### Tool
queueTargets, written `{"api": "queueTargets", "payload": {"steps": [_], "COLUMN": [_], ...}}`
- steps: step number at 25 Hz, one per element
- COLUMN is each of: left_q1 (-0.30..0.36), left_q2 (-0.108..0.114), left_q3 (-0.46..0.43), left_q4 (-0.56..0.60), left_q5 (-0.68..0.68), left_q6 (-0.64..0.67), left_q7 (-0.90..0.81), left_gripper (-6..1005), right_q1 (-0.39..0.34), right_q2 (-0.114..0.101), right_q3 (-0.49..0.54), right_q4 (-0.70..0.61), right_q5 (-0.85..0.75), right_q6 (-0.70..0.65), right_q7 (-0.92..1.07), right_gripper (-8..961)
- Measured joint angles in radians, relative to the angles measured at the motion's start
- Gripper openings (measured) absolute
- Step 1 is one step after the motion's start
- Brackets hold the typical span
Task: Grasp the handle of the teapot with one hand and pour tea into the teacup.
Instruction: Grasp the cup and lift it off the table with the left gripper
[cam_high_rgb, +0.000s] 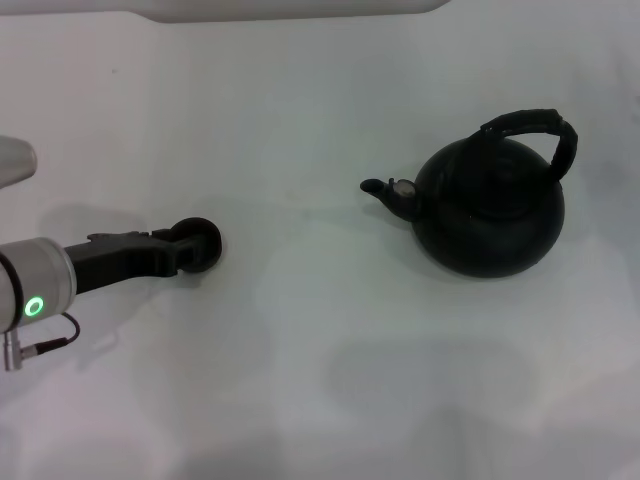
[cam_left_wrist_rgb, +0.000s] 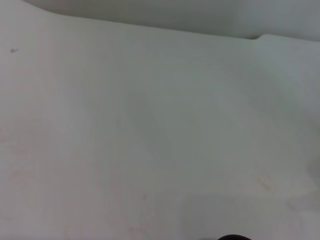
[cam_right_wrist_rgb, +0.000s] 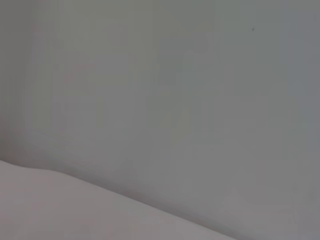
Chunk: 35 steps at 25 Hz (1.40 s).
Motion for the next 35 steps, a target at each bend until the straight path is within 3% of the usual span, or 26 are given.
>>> {"api": "queueTargets", "payload": {"steps": [4,7,24,34,35], "left_q1": [-0.001,-0.001,0.011,0.002,0.004], "left_q2": [0.001,0.001,0.002,0.001,0.0], "left_q3": [0.0,0.0,0.001,-0.034,-0.042], "left_q4": [0.0,-0.001,0.103,0.096,0.096], "left_q5": [0.0,0.0,0.011,0.011,0.011], "left_q6": [-0.002,-0.002,-0.022,-0.057,-0.06], "left_q7": [0.0,0.0,0.019,0.019,0.015], "left_gripper": [561,486,478,316,341], "right_q1": [0.0,-0.001,-0.004,-0.007,-0.006], "right_q2": [0.0,0.0,0.0,0.0,0.0], "right_q3": [-0.003,-0.004,-0.002,-0.004,-0.005], "right_q4": [0.0,0.0,0.0,-0.002,-0.002], "right_q5": [0.001,0.001,0.001,0.002,0.001], "right_q6": [0.002,0.002,0.002,0.001,0.003], "right_q7": [0.0,0.0,0.0,0.0,0.0], "right_gripper": [872,872,871,871,871]}}
